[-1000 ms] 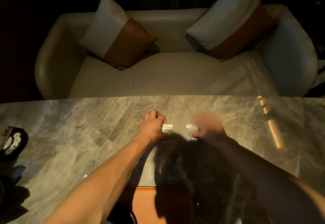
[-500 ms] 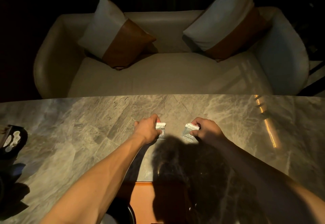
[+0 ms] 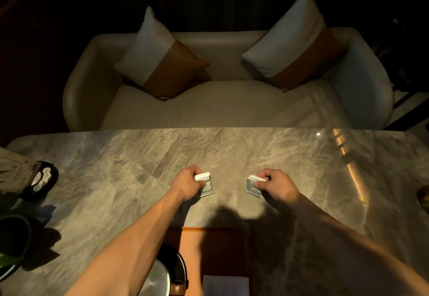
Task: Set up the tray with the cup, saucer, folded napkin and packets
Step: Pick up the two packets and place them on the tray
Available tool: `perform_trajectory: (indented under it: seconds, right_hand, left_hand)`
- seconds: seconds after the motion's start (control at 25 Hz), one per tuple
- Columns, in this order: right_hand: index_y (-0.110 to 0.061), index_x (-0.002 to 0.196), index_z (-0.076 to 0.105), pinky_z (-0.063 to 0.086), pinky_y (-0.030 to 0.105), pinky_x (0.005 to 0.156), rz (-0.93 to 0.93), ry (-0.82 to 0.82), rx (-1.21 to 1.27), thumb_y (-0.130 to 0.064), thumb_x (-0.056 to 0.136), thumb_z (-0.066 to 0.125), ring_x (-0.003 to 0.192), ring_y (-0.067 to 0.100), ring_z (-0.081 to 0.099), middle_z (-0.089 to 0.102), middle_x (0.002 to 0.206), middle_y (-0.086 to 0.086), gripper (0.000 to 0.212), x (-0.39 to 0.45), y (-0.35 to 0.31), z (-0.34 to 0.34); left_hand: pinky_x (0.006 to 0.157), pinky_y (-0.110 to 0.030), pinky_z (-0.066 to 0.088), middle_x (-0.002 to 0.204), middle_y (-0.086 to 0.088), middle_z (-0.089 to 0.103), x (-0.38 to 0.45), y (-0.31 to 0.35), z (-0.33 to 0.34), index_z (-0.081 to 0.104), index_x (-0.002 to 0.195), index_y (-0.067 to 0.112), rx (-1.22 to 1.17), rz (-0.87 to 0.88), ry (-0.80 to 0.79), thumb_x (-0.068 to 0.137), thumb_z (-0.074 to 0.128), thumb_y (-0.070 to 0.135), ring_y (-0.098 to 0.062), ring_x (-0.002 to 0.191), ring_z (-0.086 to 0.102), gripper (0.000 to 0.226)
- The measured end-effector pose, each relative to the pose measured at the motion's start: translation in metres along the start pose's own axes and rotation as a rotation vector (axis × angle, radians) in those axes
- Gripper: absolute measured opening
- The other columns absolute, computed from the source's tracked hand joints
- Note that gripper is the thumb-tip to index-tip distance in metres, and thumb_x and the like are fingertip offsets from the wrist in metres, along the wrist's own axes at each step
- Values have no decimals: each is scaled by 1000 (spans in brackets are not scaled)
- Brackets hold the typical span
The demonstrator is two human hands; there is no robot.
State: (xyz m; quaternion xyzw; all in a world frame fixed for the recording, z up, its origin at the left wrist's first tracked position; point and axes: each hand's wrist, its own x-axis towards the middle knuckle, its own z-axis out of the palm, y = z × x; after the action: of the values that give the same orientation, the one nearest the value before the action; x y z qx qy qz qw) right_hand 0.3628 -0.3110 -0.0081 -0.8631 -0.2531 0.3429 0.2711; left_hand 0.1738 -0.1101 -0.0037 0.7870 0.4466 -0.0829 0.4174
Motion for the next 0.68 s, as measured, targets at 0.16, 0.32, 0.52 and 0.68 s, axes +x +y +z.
perform_trajectory:
  seconds: [0.16,0.32,0.52,0.68]
  right_hand:
    - [-21,90,71,46,27,72,-1,-32,11,-22,85,73,83,15,64,71,89,-2,6,-20,-3,0]
    - [-23,89,70,47,30,76,-8,-35,43,-22,85,73,85,17,64,71,90,-1,5,-38,-10,2]
    - [-23,89,68,45,30,74,-9,-56,63,-23,84,74,80,16,62,70,85,-1,7,-62,-10,12]
    - [-25,89,68,49,34,79,-7,-96,17,-23,85,73,82,17,64,71,87,-2,7,-84,-4,25]
  left_hand:
    - [88,-42,51,88,-1,68,-21,-5,-6,56,82,28,-16,-1,7,83,76,16,-27,92,65,23]
    - [86,-41,51,84,2,66,-40,-8,-10,54,76,32,-20,26,26,82,77,16,-25,89,64,28]
    - [78,-37,51,79,1,66,-63,-15,-11,57,76,31,-55,60,10,83,76,14,-20,78,60,26]
    - [72,-35,50,81,-1,67,-81,-27,-5,62,83,26,-38,64,-15,83,76,18,-19,75,60,17]
